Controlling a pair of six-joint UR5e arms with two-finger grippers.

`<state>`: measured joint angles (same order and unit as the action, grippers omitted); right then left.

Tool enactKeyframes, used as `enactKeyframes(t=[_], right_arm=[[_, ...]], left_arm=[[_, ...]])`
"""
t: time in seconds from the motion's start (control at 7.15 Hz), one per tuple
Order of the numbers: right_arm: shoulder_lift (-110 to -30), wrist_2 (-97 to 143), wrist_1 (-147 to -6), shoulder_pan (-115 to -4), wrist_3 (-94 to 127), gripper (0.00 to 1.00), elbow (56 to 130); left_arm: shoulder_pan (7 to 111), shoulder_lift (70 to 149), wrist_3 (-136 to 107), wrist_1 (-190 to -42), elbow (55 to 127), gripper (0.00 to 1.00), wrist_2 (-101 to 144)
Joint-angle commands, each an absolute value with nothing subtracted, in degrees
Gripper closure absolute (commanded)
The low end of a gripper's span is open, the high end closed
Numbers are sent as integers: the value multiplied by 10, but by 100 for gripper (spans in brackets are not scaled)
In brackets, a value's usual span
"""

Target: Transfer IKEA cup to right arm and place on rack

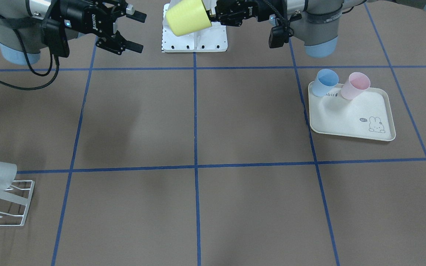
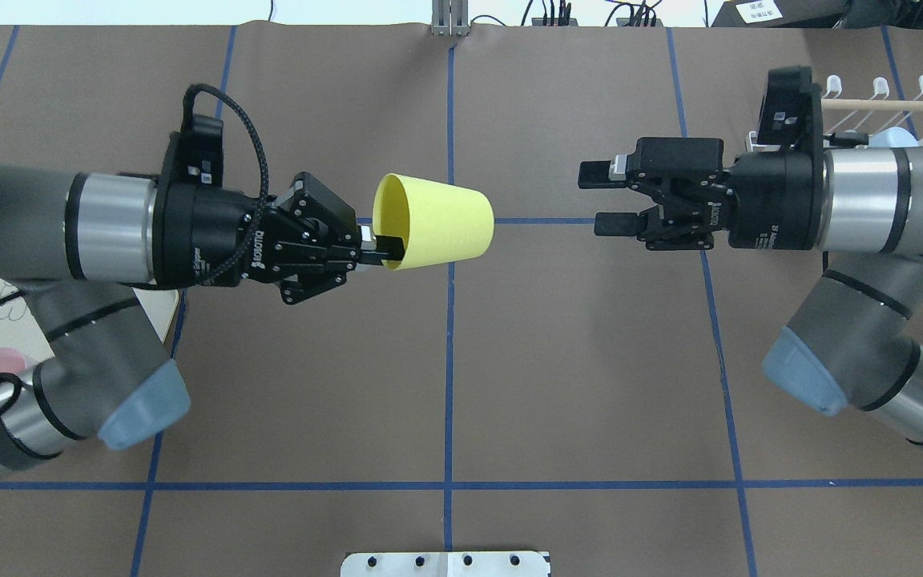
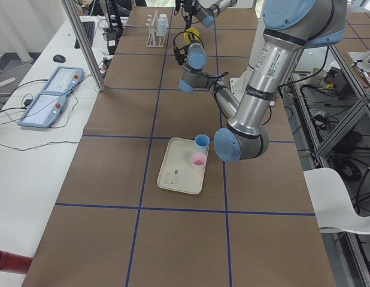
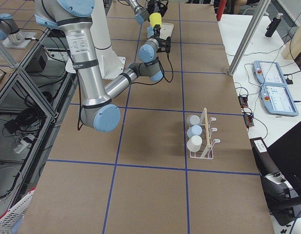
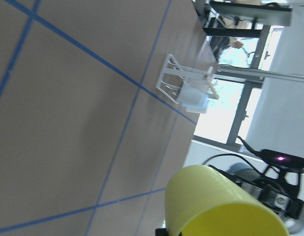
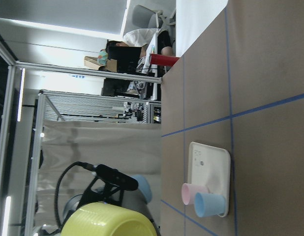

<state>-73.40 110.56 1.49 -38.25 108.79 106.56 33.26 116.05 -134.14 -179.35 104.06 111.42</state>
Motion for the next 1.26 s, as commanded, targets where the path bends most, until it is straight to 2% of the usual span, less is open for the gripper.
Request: enactKeyframes(t=[0.0,0.28,1.12], right_arm=[[-703,1070,70,-353,1145,0,1065],[-686,1045,71,-342,1160,0,1064],[-671,1019,71,-318,1160,1,1059]], left_arm=[[322,1159,-1370,-1859,1012,100,1096],[321,1163,-1398,-1918,980,100,1075],[274,1186,-1439,-1949,980,100,1044]])
